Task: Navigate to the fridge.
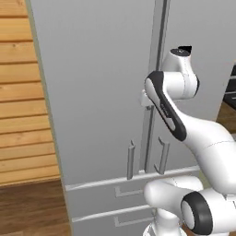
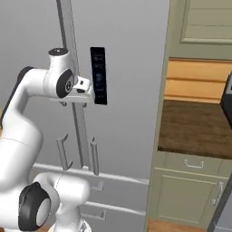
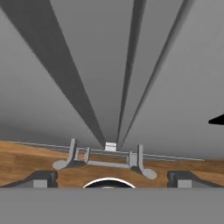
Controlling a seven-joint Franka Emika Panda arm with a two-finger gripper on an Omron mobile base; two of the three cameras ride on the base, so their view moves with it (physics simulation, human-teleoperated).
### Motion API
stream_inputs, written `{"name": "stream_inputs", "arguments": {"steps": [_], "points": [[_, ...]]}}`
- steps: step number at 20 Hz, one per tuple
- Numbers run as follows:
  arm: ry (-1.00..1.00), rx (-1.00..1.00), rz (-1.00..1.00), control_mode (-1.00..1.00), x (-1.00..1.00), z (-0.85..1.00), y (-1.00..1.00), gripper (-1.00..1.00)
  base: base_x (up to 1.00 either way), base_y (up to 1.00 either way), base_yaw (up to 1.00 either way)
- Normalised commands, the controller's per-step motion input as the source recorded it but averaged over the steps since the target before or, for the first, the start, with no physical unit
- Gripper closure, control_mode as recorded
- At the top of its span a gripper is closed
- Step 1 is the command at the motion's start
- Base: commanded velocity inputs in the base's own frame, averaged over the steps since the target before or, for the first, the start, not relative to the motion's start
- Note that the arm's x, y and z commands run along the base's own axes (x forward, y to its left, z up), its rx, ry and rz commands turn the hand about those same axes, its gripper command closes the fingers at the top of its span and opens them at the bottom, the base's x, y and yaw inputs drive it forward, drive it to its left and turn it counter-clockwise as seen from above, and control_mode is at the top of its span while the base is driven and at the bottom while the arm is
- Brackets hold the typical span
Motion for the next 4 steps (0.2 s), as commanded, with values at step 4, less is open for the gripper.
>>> {"name": "stream_inputs", "arguments": {"steps": [4], "points": [[0.00,0.00,0.00,1.00,0.00,0.00,0.00,-1.00,0.42,0.07,0.00]]}}
